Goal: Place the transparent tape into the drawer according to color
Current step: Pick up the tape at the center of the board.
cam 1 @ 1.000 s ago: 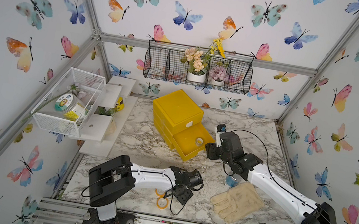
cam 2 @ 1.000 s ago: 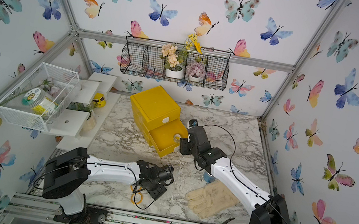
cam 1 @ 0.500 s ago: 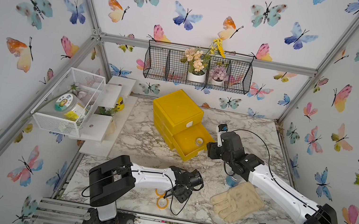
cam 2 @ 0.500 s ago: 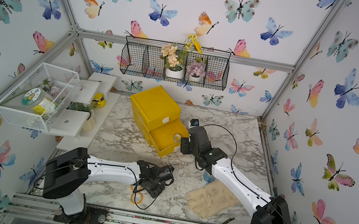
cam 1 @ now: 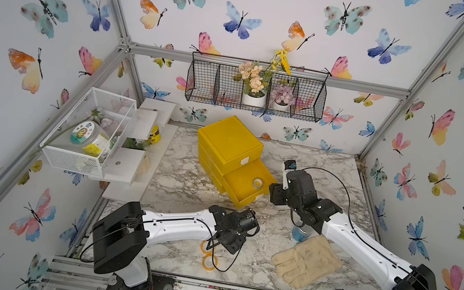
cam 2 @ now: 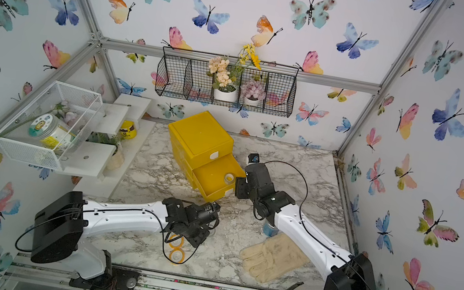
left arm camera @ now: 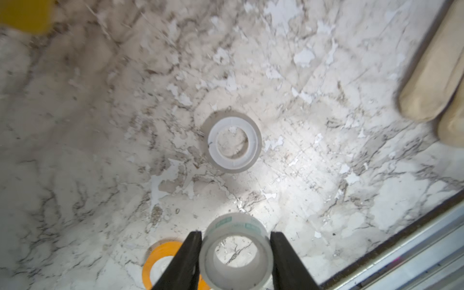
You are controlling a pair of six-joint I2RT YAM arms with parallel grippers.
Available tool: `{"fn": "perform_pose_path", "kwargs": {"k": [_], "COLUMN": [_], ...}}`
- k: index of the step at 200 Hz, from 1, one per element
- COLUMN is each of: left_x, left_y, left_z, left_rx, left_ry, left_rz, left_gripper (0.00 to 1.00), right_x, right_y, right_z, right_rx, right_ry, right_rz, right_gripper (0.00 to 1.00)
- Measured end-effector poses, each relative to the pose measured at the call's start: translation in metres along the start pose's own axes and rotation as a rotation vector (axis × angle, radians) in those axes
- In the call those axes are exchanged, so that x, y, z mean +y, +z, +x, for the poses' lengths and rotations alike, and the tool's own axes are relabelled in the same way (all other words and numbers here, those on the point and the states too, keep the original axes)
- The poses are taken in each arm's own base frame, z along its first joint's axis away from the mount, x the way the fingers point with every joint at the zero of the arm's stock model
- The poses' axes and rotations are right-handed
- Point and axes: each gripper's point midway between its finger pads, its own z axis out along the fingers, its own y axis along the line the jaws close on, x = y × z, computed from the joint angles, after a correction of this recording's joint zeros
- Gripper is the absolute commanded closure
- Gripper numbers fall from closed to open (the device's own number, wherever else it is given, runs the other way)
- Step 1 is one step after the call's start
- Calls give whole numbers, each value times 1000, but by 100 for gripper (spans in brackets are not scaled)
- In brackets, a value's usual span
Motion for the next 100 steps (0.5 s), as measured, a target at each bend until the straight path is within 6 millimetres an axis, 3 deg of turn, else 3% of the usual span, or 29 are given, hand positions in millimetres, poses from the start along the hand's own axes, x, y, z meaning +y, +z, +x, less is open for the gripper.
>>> {"fn": "perform_pose_path", "kwargs": {"k": [51,76,100], "left_x": [15,35,53], "left_y": [-58,-90,-100], "left_z": [-75,-123,-155], "left_rx": [-177,-286,-335], "left_ry": [-46,-90,-122], "left_rz": [-2,-16,-36], "left_gripper": [56,56,56], "right_x": [-4,-6,-7], "right_y": [-2,-4,-7], "right_z": [-3,-6,-5], "right_rx": [-8,-19,-21], "right_ry": [16,24,31], "right_rz": [7,7,6], "right_gripper": [36,36,36]}}
